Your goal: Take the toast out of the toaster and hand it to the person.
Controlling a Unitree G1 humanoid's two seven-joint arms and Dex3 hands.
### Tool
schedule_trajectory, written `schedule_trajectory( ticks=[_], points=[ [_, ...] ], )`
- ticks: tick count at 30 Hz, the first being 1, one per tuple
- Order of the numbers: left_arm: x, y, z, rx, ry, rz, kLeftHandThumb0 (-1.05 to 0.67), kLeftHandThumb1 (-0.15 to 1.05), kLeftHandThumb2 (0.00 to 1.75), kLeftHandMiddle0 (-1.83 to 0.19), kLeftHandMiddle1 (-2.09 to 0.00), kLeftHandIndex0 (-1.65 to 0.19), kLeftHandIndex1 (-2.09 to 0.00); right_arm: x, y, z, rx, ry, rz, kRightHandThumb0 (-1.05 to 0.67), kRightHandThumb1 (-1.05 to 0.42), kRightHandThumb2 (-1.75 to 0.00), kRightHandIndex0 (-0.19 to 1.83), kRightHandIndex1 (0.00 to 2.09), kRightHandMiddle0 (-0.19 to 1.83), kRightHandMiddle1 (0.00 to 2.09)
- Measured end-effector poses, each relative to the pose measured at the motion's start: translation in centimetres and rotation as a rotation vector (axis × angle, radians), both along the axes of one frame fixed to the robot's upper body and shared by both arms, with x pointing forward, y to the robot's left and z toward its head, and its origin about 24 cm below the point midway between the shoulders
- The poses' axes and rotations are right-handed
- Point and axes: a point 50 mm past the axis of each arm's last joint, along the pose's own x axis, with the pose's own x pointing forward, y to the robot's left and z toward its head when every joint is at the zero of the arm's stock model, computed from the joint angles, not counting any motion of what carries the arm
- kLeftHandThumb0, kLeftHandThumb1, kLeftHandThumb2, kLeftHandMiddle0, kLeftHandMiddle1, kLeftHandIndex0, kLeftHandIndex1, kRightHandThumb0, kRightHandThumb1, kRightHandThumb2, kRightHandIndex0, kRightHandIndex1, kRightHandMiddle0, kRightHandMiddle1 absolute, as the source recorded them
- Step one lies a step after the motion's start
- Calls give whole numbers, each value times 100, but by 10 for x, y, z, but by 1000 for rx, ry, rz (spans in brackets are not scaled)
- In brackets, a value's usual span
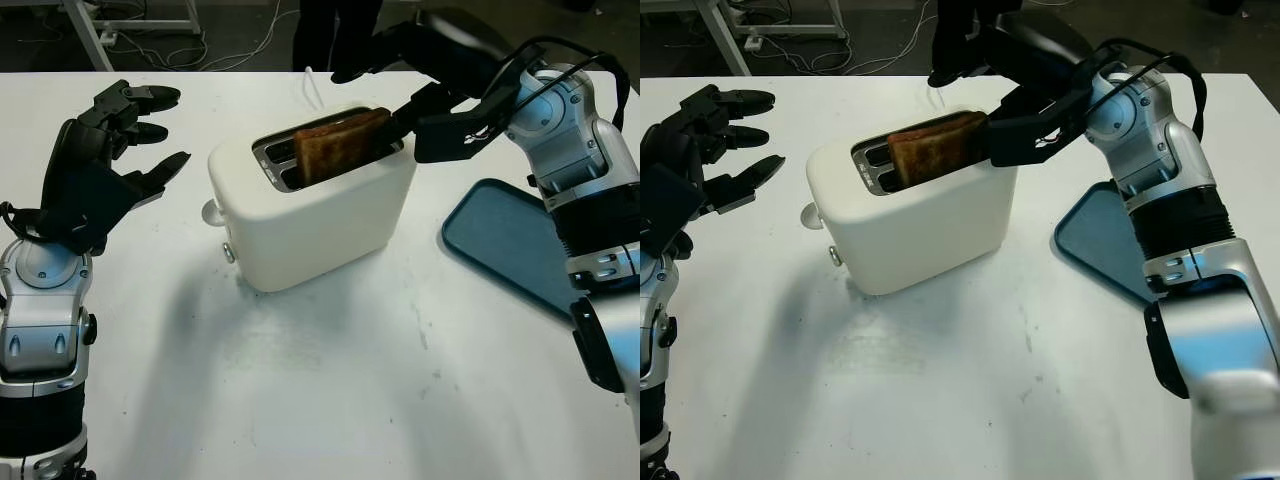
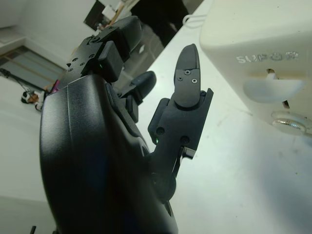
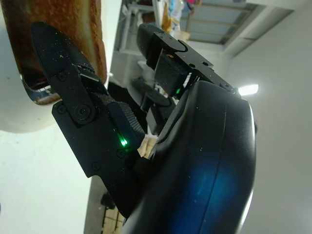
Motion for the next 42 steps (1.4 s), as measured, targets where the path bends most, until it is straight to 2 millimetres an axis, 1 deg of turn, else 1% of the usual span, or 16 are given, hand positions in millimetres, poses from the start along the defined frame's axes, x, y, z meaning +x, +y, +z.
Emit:
schedule_trajectory(
  ticks=[14,19,24,25,26,28,30,31,32,33,35,36,37,39,41,42],
  points=[
    [1,0,-1,-7,4,3,-21,84,25,-18,-101,-32,-62,0,8,-9,-52,14,43,-80,-73,-1,50,81,85,2],
    [1,0,-1,-5,-2,1,-24,84,25,-18,-100,-33,-62,-3,10,-4,-133,17,82,-75,-72,0,56,84,89,4],
    [1,0,-1,-7,-3,3,-23,85,24,-18,-100,-32,-61,-6,10,0,-192,14,123,-60,-68,0,75,80,99,7],
    [1,0,-1,-8,-3,4,-22,85,24,-17,-100,-31,-61,-7,10,0,-204,14,131,-58,-68,0,77,89,101,8],
    [1,0,-1,-8,-3,4,-22,85,24,-17,-100,-32,-62,-8,10,1,-216,12,139,-55,-68,0,79,114,106,9],
    [1,0,-1,-9,-3,4,-22,85,24,-17,-100,-31,-62,-10,11,1,-242,5,160,-50,-67,0,85,135,115,12],
    [1,0,-1,-9,-4,4,-21,85,24,-17,-100,-31,-62,-11,12,3,-261,-3,177,-44,-68,0,86,147,124,20],
    [0,0,-1,-8,-4,4,-21,85,24,-17,-100,-31,-62,-12,12,3,-267,-7,183,-42,-68,0,86,149,125,29],
    [0,0,-1,-9,-5,4,-21,85,24,-16,-100,-32,-62,-13,13,4,-275,-13,186,-41,-70,0,85,150,117,54],
    [0,0,-1,-9,-5,4,-20,85,24,-16,-100,-32,-62,-14,13,4,-287,-26,189,-42,-72,0,86,153,103,90],
    [0,0,-1,-10,-8,4,-21,85,24,-16,-101,-32,-62,-17,15,5,-327,-75,196,-44,-75,-1,87,160,90,127],
    [0,0,-1,-10,-10,5,-22,85,24,-17,-101,-32,-62,-19,16,6,-350,-108,199,-44,-79,-2,88,166,85,138],
    [0,0,-1,-10,-11,5,-22,85,24,-17,-101,-32,-62,-21,17,5,-376,-145,202,-44,-81,-3,89,169,82,140],
    [0,0,-1,-10,-11,5,-21,85,24,-16,-100,-32,-62,-23,18,3,-416,-192,205,-44,-86,-3,89,166,80,131],
    [0,0,-1,-10,-12,6,-20,86,24,-16,-101,-32,-62,-23,19,1,-449,-220,205,-44,-87,-2,90,164,82,127],
    [0,0,0,-10,-12,5,-21,86,24,-16,-101,-31,-62,-23,19,0,-457,-235,206,-48,-88,-2,92,161,84,123]
  ],
)
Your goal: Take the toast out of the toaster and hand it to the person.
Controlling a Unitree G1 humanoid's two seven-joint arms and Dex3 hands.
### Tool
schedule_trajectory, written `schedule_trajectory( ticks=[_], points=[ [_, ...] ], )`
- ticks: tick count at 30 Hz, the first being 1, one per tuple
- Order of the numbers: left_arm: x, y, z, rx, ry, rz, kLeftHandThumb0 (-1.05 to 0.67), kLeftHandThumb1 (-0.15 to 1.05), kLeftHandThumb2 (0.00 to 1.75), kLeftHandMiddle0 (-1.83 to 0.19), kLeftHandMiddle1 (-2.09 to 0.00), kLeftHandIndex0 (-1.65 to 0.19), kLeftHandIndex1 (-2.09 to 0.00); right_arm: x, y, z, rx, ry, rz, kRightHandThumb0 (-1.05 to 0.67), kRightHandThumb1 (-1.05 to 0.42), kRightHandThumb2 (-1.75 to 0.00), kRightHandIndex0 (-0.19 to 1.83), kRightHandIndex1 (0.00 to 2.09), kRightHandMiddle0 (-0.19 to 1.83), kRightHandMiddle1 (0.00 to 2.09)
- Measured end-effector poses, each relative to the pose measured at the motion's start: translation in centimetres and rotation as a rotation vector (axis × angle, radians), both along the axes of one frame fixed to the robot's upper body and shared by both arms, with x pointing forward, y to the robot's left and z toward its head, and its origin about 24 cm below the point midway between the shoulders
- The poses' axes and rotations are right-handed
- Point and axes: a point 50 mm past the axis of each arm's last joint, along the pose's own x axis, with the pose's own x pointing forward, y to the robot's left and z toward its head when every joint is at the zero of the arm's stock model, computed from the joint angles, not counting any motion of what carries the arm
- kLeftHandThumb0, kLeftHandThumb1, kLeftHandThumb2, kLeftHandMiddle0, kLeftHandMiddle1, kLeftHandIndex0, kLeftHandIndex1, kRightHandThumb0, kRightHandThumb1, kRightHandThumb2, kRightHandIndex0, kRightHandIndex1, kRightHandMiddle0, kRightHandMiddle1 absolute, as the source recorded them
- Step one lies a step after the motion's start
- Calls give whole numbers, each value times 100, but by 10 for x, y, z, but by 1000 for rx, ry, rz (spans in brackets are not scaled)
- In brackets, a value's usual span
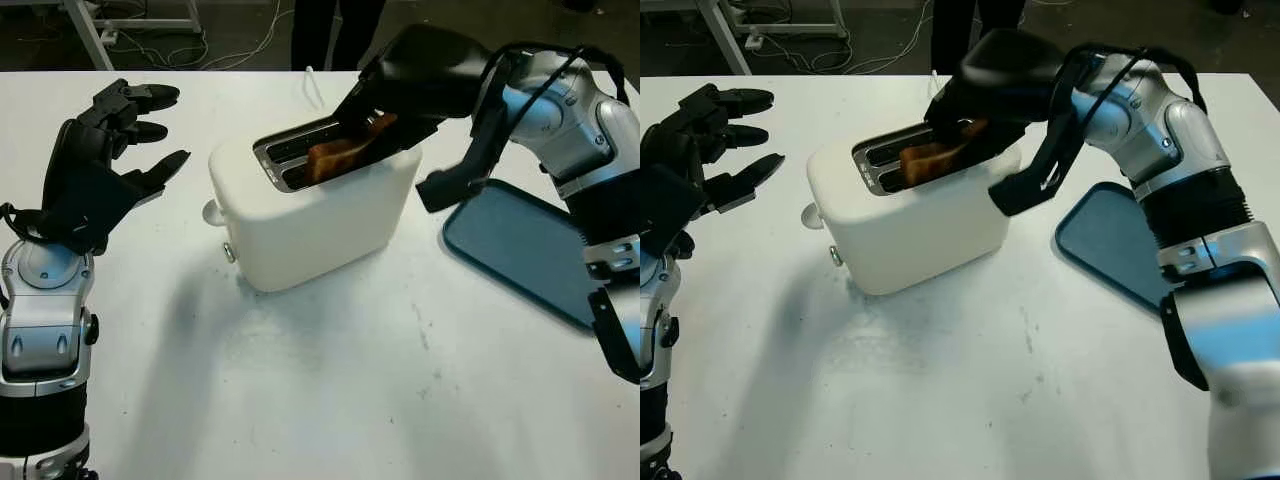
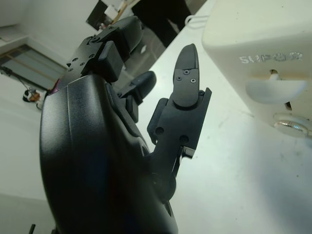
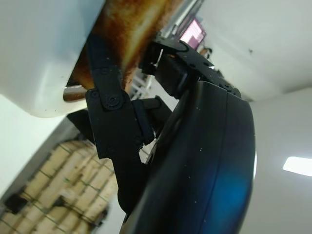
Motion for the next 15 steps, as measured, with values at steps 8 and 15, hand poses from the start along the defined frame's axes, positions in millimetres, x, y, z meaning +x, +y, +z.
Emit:
schedule_trajectory(
  ticks=[8,15],
  points=[
    [0,0,0,-2,0,0,-22,85,24,-16,-101,-31,-62,0,0,-12,-7,-203,42,-48,-92,-7,106,172,86,151],
    [0,0,0,-2,0,1,-22,86,23,-17,-100,-31,-62,13,-12,-15,79,-164,32,-43,-92,-21,103,175,81,173]
  ],
)
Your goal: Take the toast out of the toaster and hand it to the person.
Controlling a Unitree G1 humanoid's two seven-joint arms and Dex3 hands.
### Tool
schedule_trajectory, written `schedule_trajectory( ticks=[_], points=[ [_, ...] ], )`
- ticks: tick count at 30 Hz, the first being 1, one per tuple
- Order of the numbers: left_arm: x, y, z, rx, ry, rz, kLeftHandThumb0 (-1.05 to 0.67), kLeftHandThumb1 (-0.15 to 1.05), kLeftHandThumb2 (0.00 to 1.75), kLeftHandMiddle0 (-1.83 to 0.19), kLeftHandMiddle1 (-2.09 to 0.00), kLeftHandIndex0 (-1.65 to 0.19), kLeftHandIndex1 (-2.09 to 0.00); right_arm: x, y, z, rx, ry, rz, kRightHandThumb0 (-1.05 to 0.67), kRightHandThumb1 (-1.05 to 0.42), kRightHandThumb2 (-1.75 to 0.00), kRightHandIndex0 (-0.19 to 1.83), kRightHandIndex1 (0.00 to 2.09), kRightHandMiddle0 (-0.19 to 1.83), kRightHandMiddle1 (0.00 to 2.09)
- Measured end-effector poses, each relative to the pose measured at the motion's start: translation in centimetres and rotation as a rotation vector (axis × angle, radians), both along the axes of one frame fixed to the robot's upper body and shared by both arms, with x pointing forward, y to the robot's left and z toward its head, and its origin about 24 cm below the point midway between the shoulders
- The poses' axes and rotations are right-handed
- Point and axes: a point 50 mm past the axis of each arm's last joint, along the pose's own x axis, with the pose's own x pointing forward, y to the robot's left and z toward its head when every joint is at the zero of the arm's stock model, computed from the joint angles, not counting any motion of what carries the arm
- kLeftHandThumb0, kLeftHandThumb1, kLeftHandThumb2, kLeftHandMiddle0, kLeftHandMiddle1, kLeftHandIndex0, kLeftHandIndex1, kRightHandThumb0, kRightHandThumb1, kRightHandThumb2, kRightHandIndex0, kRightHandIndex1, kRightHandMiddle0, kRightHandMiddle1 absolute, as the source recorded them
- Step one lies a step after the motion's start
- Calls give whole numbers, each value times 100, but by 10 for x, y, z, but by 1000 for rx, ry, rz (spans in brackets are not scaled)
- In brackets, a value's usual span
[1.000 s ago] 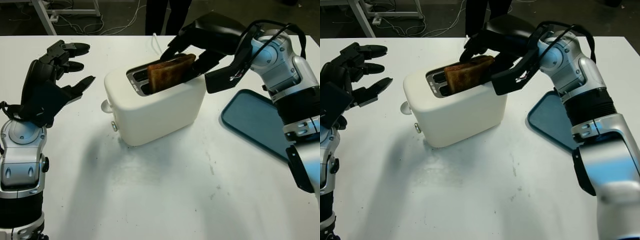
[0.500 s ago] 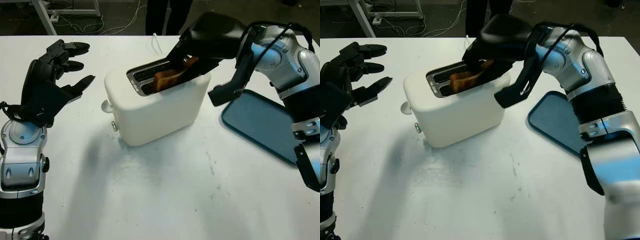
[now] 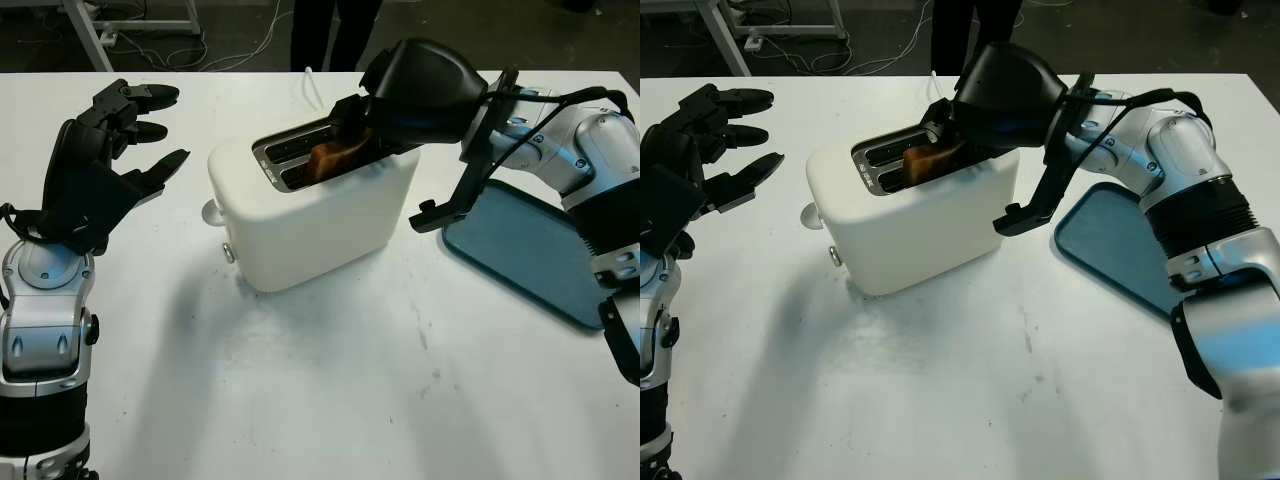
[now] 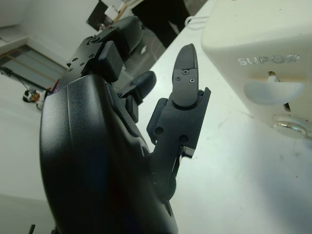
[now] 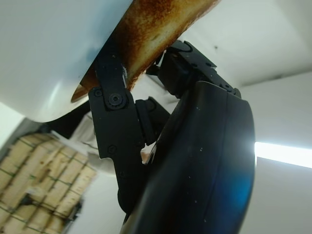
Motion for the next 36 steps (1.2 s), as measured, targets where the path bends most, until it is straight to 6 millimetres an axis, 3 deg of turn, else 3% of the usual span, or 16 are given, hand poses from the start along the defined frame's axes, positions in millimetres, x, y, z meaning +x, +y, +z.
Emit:
schedule_trajectory(
  ticks=[7,12,18,26,29,32,36],
  points=[
    [0,0,0,0,0,0,-22,87,22,-16,-100,-31,-61,15,-17,8,141,127,-51,-39,-92,-31,86,175,65,175],
    [0,0,0,0,-3,-3,-22,87,21,-16,-100,-31,-61,19,-35,37,307,241,-86,-35,-92,-30,90,175,64,175],
    [0,0,0,0,-1,-1,-22,88,19,-16,-99,-31,-61,16,-49,65,481,263,-57,-39,-92,-25,100,175,76,174],
    [0,0,-1,-5,6,2,-22,89,19,-15,-97,-29,-58,11,-60,90,567,263,-34,-55,-92,-29,108,175,85,175],
    [-1,-1,0,-4,2,1,-22,89,18,-15,-96,-29,-58,10,-68,101,609,249,-52,-54,-92,-28,109,175,88,175],
    [-1,0,-1,-4,4,2,-22,90,17,-15,-96,-29,-58,13,-81,101,670,258,-105,-54,-92,-25,109,175,89,175],
    [-1,0,-1,-6,7,2,-21,90,16,-15,-95,-30,-57,24,-100,85,779,328,-231,-60,-92,-25,106,175,89,174]
  ],
)
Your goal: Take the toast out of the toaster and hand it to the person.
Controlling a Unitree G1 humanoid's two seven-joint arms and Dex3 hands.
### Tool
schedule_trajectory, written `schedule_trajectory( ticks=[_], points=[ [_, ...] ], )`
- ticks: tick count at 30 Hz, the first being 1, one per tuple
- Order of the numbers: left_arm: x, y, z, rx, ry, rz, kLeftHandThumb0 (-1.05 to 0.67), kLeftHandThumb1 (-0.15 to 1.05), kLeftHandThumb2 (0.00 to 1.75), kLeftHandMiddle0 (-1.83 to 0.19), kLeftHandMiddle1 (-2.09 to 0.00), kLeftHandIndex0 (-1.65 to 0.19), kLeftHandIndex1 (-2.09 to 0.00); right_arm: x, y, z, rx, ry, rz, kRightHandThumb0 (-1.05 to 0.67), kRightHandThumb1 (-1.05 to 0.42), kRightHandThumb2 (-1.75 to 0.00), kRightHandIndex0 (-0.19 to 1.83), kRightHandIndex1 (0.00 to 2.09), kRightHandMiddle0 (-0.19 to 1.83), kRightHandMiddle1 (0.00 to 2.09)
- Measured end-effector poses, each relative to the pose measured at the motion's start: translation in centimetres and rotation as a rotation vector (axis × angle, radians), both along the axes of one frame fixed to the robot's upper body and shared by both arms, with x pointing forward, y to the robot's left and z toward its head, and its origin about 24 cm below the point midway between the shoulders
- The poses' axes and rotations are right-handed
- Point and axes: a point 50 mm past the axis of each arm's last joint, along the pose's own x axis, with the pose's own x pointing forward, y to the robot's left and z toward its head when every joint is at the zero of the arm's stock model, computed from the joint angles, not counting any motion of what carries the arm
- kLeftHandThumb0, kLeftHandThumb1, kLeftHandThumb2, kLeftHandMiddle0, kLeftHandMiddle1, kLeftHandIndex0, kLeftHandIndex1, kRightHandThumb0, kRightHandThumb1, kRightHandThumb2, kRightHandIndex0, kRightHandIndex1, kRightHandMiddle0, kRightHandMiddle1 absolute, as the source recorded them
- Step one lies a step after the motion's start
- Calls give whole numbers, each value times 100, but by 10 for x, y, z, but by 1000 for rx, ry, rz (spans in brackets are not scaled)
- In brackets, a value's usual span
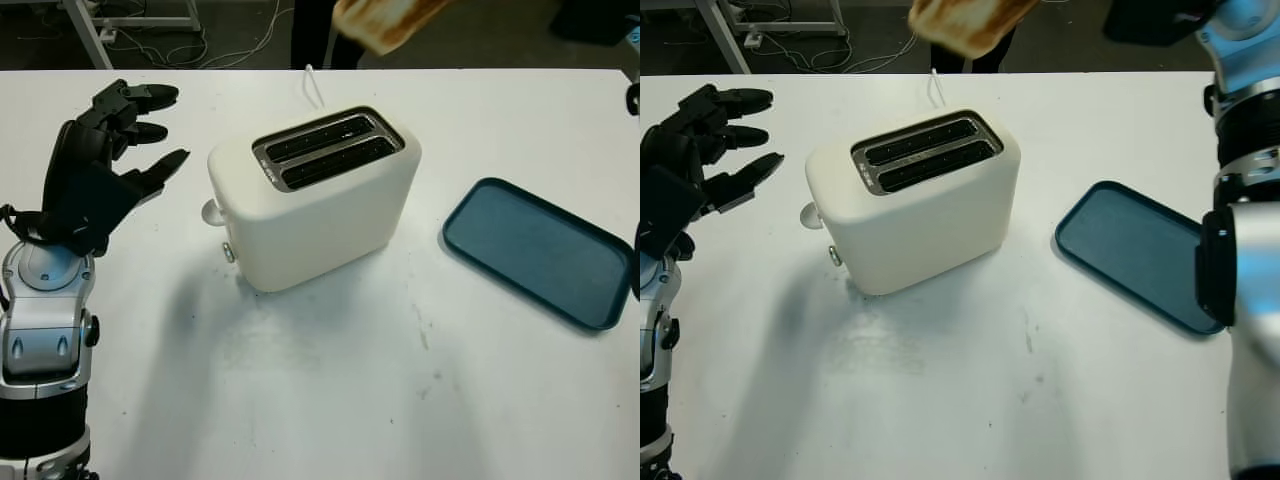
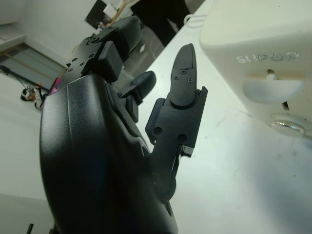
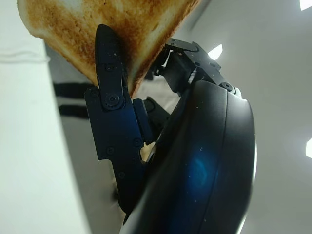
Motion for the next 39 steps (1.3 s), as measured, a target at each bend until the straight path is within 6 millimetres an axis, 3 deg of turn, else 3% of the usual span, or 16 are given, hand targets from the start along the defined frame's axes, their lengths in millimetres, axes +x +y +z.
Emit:
schedule_trajectory(
  ticks=[9,19,22,27,31,35,39],
  points=[
    [0,0,-1,-5,1,-1,-21,91,15,-16,-96,-31,-58,16,-37,-62,173,198,-276,-42,-92,-27,100,175,81,173],
    [1,0,-1,-6,4,0,-25,91,14,-16,-98,-31,-59,25,-29,-108,432,319,-353,-15,-92,-34,75,175,46,175],
    [1,1,-2,-6,10,3,-26,91,14,-16,-98,-31,-59,27,-25,-115,523,347,-358,-10,-92,-39,70,175,37,175],
    [1,1,-2,-6,9,3,-24,92,14,-17,-98,-31,-58,29,-20,-123,635,386,-378,0,-92,-46,71,175,40,175],
    [1,1,-2,-6,9,3,-25,91,13,-17,-98,-32,-59,30,-18,-126,724,397,-378,-4,-92,-46,72,175,39,175],
    [1,1,-2,-5,4,1,-25,91,13,-17,-99,-32,-60,30,-19,-131,810,416,-407,-11,-92,-39,66,175,16,175],
    [1,1,-2,-4,2,1,-25,92,13,-16,-99,-31,-60,30,-19,-134,867,422,-419,-4,-92,-44,68,175,29,175]
  ],
)
